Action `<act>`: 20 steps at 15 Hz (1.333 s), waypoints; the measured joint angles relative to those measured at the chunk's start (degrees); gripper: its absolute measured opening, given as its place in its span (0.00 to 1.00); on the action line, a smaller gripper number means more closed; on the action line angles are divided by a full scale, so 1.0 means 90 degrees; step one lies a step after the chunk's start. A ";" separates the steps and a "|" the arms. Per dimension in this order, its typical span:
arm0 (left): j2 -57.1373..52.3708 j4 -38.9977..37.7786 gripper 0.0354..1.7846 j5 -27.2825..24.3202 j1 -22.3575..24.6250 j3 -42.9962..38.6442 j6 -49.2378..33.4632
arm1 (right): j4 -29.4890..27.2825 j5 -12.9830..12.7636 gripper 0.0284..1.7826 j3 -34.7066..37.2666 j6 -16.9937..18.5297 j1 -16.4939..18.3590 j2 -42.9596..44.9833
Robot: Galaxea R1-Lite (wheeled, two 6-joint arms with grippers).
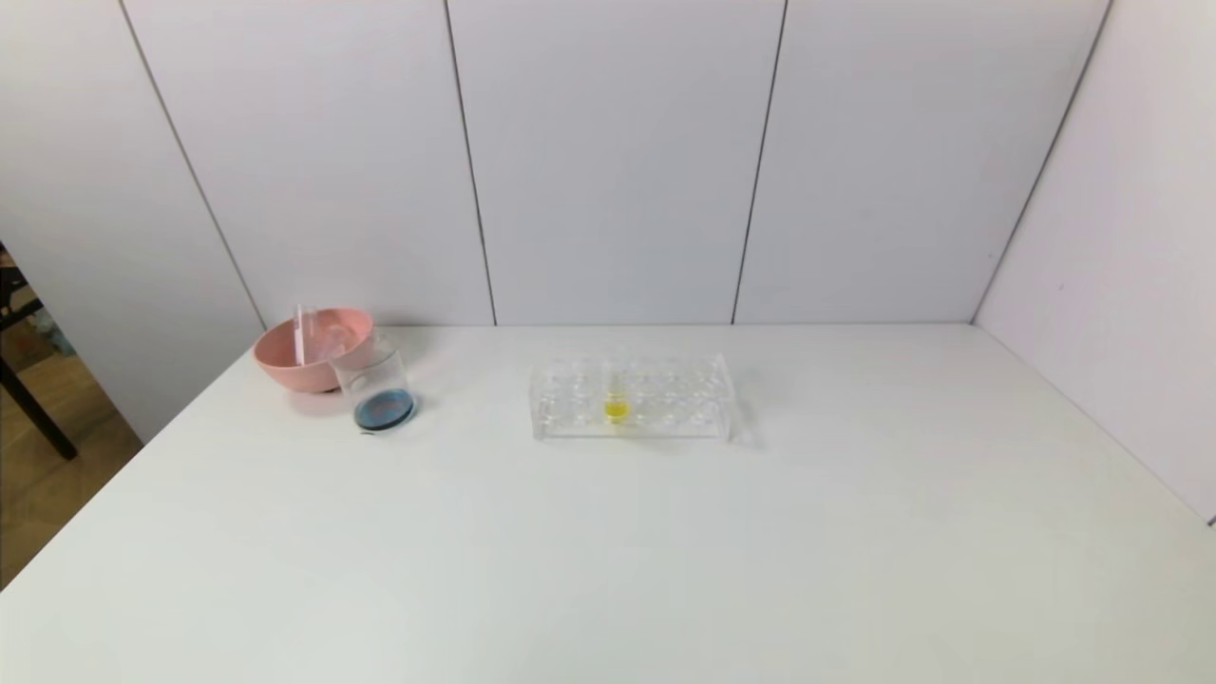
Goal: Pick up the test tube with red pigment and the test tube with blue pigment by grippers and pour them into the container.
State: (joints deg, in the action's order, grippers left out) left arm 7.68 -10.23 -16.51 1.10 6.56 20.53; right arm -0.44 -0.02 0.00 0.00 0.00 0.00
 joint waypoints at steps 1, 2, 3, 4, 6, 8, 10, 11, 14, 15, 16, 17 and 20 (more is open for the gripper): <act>-0.0207 0.0016 0.99 0.0016 -0.0012 -0.0237 0.0000 | 0.0000 0.0003 1.00 0.0000 0.0000 0.0000 0.0000; -0.0397 0.0028 0.99 0.0031 -0.0028 -0.0454 -0.0003 | 0.0000 0.0003 1.00 0.0000 0.0000 0.0000 0.0000; -0.0554 0.0092 0.99 0.0073 -0.0039 -0.0585 -0.0005 | 0.0000 0.0003 1.00 0.0000 0.0000 0.0000 0.0000; -0.0664 0.0157 0.99 0.0107 -0.0046 -0.0647 -0.0003 | 0.0000 0.0003 1.00 0.0000 0.0000 0.0000 0.0000; -0.0795 0.0252 0.99 0.0413 -0.0056 -0.0699 -0.0039 | 0.0000 0.0003 1.00 0.0000 0.0000 0.0000 0.0000; -0.0845 0.0463 0.99 0.0981 -0.0056 -0.0718 -0.0064 | 0.0000 0.0003 1.00 0.0000 0.0000 0.0000 0.0000; -0.0859 0.1005 0.99 0.1330 -0.0056 -0.0717 -0.0160 | 0.0000 0.0003 1.00 0.0000 0.0000 0.0000 0.0000; -0.0859 0.1061 0.99 0.1345 -0.0056 -0.0706 -0.0217 | 0.0000 0.0003 1.00 0.0000 0.0000 0.0000 0.0000; -0.0861 0.1159 0.99 0.1457 -0.0056 -0.0714 -0.1038 | 0.0000 0.0003 1.00 0.0000 0.0000 0.0000 0.0000; -0.0864 0.1164 0.99 0.1623 -0.0056 -0.0723 -0.1574 | 0.0000 0.0003 1.00 0.0000 0.0000 0.0000 0.0000; -0.0861 0.1159 0.99 0.1804 -0.0056 -0.0723 -0.2028 | 0.0000 0.0003 1.00 0.0000 0.0000 0.0000 0.0000; -0.0859 0.1159 0.99 0.1852 -0.0056 -0.0726 -0.2273 | 0.0000 0.0003 1.00 0.0000 0.0000 0.0000 0.0000; -0.0859 0.1157 0.99 0.1852 -0.0064 -0.0729 -0.2308 | 0.0000 0.0003 1.00 0.0000 0.0000 0.0000 0.0000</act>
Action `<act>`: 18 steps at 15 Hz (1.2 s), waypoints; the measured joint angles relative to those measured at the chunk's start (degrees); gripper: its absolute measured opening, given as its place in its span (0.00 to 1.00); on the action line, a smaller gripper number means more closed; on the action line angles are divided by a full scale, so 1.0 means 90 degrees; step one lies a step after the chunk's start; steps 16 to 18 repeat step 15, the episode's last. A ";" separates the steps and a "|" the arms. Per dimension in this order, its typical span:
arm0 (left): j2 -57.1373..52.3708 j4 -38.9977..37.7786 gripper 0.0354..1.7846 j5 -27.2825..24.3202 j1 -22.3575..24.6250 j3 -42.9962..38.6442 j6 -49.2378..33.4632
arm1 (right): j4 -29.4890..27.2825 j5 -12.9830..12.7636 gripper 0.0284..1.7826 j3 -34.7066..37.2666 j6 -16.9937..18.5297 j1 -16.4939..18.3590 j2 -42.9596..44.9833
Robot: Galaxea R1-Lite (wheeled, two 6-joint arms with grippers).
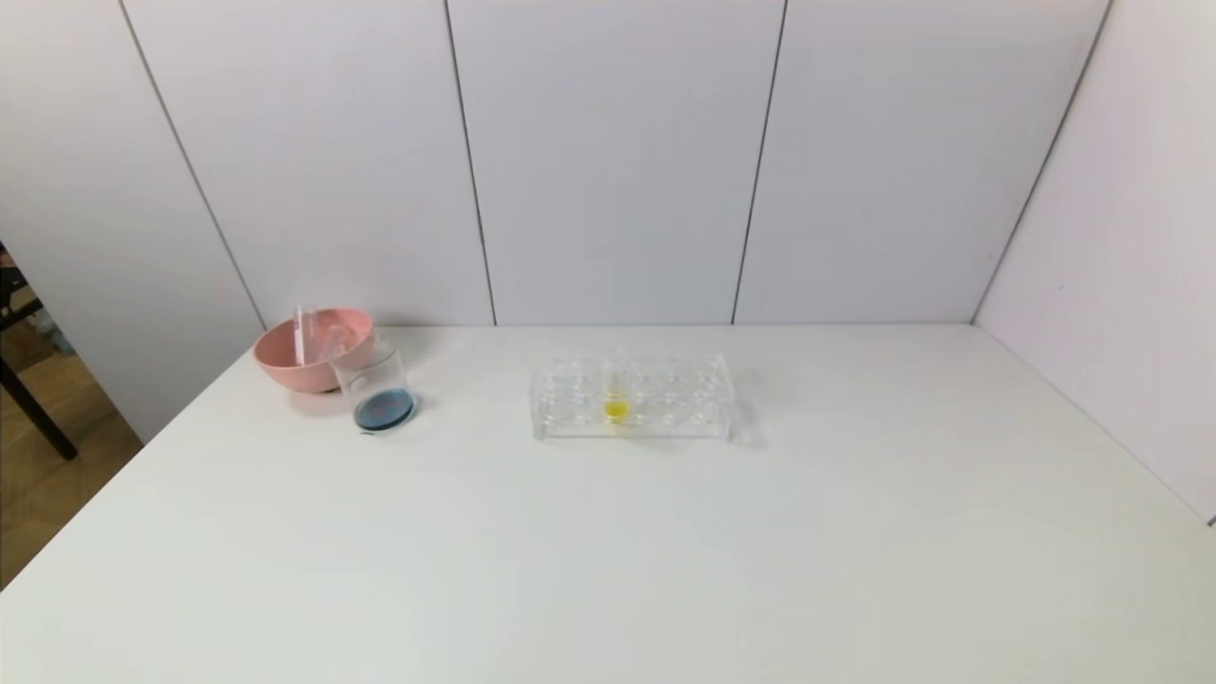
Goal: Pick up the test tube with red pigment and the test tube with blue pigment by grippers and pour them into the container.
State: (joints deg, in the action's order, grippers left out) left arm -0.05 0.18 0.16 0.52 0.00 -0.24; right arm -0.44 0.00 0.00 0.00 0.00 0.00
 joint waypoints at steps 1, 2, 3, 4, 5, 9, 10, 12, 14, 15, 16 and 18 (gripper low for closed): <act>0.0000 0.0000 0.99 0.0003 0.0000 0.0000 0.0000 | 0.0000 0.0000 1.00 0.0000 0.0000 0.0000 0.0000; 0.0003 0.0000 0.99 0.0000 0.0000 0.0000 0.0000 | 0.0000 0.0000 1.00 0.0000 0.0000 0.0000 0.0000; 0.0003 0.0000 0.99 0.0000 0.0000 0.0000 0.0000 | 0.0000 0.0000 1.00 0.0000 0.0000 0.0000 0.0000; 0.0003 0.0000 0.99 0.0000 0.0000 0.0000 0.0003 | 0.0000 0.0000 1.00 0.0000 0.0000 0.0000 0.0000; 0.0003 0.0000 0.99 0.0000 0.0000 0.0000 0.0000 | 0.0000 0.0000 1.00 0.0000 0.0000 0.0000 0.0000; 0.0005 0.0000 0.99 -0.0003 0.0000 0.0000 -0.0003 | 0.0000 0.0000 1.00 0.0000 0.0008 0.0000 0.0000; 0.0005 0.0000 0.99 0.0000 0.0000 0.0000 0.0000 | 0.0000 0.0000 1.00 0.0000 0.0008 -0.0003 0.0000; 0.0005 0.0000 0.99 -0.0003 0.0000 0.0000 0.0003 | 0.0000 0.0000 1.00 0.0000 0.0011 -0.0005 0.0000; 0.0005 -0.0003 0.99 0.0000 0.0000 0.0000 0.0000 | 0.0000 0.0000 1.00 0.0000 0.0011 -0.0011 0.0000; 0.0005 0.0000 0.99 0.0000 0.0000 0.0000 0.0003 | 0.0000 0.0000 1.00 0.0000 0.0011 -0.0011 0.0000; 0.0005 0.0000 0.99 0.0000 0.0000 0.0000 0.0003 | 0.0000 0.0000 1.00 0.0000 0.0011 -0.0011 0.0000; 0.0005 0.0000 0.99 0.0000 0.0000 0.0000 0.0003 | 0.0000 0.0000 1.00 0.0000 0.0011 -0.0011 0.0000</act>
